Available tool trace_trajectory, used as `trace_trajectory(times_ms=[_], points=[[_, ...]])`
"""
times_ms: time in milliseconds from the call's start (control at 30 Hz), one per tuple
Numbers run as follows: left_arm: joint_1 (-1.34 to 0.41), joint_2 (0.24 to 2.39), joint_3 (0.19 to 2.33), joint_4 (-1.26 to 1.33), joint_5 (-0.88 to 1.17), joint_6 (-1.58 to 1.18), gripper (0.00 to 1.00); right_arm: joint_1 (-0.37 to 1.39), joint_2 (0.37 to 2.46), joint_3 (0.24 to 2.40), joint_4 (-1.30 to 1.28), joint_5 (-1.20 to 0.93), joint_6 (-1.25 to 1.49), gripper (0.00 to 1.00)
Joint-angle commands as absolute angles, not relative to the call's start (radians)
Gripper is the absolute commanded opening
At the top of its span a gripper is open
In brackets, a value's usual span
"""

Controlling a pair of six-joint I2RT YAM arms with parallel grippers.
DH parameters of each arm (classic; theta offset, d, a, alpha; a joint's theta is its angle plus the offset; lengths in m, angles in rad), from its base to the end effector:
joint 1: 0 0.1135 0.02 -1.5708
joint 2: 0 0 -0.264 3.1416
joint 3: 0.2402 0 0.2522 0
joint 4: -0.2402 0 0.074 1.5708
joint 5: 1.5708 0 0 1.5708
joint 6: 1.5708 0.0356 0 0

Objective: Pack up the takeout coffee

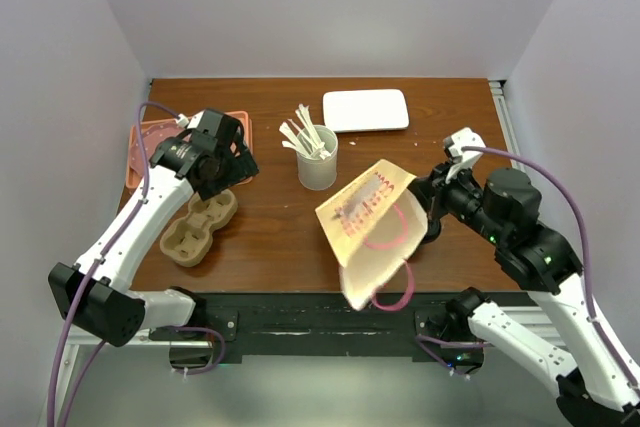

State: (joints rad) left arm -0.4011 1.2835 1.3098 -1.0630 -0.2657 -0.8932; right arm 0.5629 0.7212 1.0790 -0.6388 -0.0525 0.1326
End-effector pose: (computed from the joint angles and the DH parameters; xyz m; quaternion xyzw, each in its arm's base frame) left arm 0.2280 -0.0865 0.3398 -0.2668 0.9187 -0.0558 0.2857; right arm 0.1135 0.0738 0.3994 -0.1860 0.7771 0.2245 0.5578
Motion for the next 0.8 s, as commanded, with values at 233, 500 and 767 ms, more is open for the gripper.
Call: trace_trajectory(times_ms=[233,500,767], points=[[-0.396,1.269,1.270,-1.035,-0.321,-0.851,0.90,0.565,0.758,1.003,-0.549,-0.098,0.185,0.00],[-0.393,1.347,1.362,-1.272,-0.560,-1.074,0.88,0.566,0.988,1.259,-0.672,-0.091,0.377,0.00],[-0.379,1.355,1.316,-1.287,-0.565,-1.196,0.86,0.586,1.114,1.365,-0.885,-0.002,0.497,0.00]])
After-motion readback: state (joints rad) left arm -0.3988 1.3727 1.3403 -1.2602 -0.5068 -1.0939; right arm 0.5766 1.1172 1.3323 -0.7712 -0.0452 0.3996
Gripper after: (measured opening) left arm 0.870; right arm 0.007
